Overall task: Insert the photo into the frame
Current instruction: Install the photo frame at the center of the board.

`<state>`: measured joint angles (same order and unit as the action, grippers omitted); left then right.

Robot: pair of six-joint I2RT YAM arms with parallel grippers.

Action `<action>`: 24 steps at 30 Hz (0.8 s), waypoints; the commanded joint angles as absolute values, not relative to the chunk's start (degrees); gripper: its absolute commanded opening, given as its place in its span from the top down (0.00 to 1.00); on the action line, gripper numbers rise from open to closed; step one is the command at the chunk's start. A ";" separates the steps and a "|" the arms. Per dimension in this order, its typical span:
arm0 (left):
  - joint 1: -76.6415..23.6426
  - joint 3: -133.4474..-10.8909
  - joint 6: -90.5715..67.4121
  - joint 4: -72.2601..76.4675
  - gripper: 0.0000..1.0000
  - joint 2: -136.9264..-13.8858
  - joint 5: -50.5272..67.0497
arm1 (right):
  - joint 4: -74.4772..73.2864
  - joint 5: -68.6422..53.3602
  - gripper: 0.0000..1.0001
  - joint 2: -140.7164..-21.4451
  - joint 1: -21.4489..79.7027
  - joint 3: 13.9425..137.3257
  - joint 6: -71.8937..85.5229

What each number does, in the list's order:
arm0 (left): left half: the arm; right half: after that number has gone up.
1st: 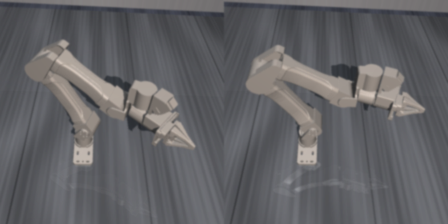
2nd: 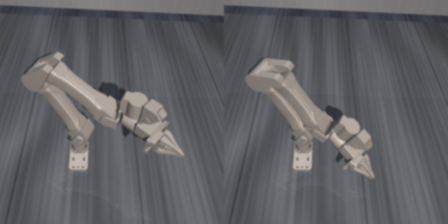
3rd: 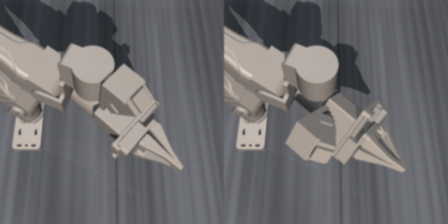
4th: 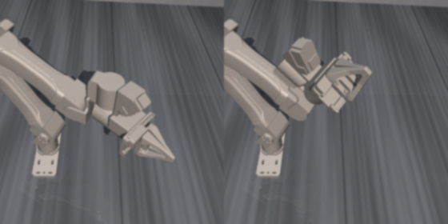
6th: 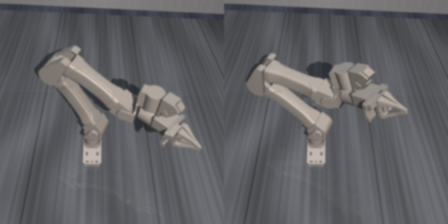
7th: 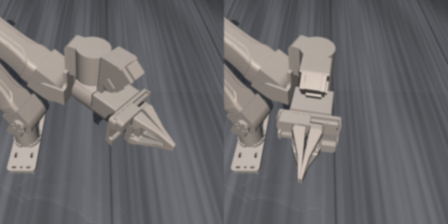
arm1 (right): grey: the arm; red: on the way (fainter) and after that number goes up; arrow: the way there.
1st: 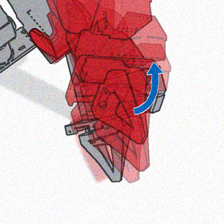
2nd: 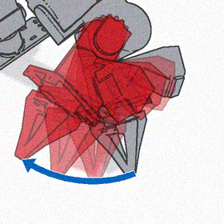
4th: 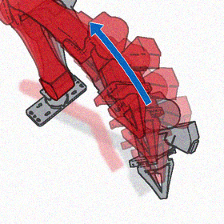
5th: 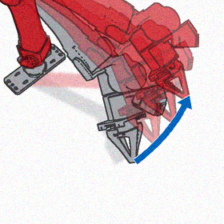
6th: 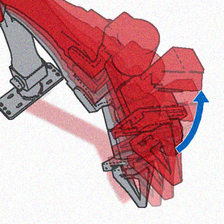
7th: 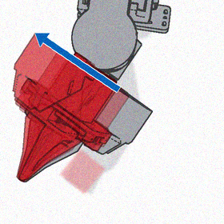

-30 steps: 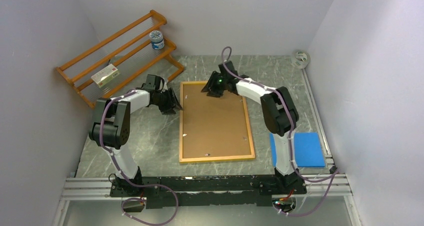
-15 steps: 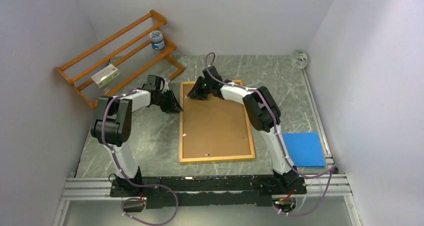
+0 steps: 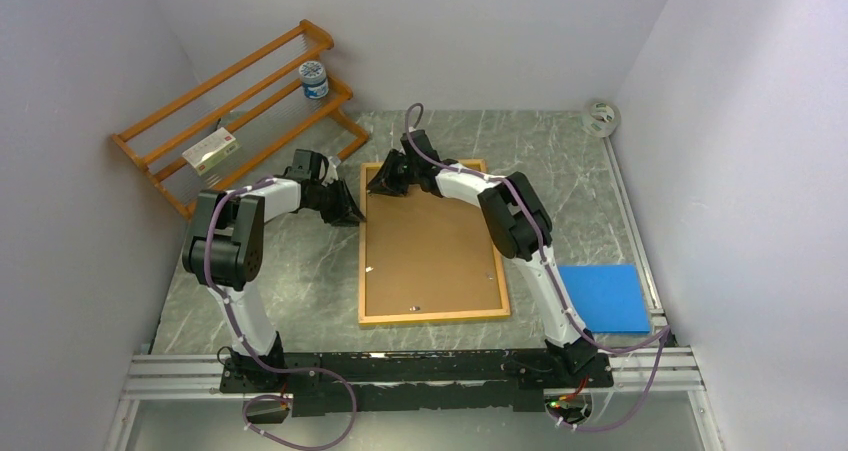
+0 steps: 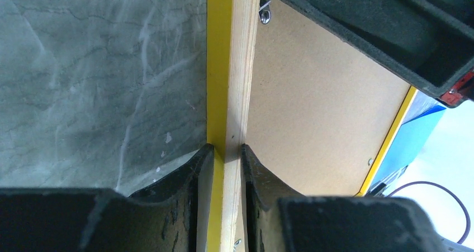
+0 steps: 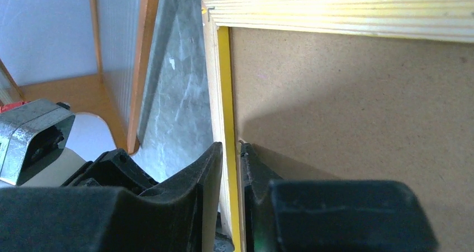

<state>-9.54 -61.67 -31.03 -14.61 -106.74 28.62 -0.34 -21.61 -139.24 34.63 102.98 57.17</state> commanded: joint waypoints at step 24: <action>-9.97 -63.94 -28.30 -21.44 0.73 -110.61 24.61 | -4.22 -32.38 0.89 -141.35 35.08 104.69 51.99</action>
